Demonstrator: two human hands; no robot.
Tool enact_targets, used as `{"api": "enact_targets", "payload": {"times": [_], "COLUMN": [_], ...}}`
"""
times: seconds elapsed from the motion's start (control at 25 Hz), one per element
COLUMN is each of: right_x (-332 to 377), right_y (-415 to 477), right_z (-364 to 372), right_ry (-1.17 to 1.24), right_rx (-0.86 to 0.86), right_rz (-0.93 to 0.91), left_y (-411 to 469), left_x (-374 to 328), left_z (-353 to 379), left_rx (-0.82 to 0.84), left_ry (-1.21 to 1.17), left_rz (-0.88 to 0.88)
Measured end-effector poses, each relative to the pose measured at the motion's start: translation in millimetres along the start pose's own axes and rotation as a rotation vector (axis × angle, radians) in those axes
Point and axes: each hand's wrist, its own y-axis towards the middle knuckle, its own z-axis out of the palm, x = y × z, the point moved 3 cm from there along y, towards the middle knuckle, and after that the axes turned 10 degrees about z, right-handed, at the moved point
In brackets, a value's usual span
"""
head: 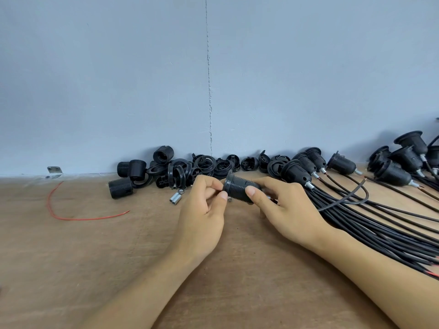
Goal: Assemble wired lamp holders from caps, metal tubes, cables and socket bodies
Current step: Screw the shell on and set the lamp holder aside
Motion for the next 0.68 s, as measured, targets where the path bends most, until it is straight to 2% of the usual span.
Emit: {"api": "enact_targets", "payload": {"times": [0.2,0.68], "right_x": [-1.5,4.3], "right_y": [-0.7,-2.2], "right_z": [1.7,0.8], "right_ry": [0.037,0.008], "right_rx": [-0.016,-0.043], "right_rz": [-0.017,-0.054], "left_y": [0.4,-1.5], "left_x": [-3.6,-6.9], "left_z": [4.6,8.4], "left_rx": [0.065,-0.042], "left_ry": [-0.007,-0.294], "left_rz": [0.026,-0.065]}}
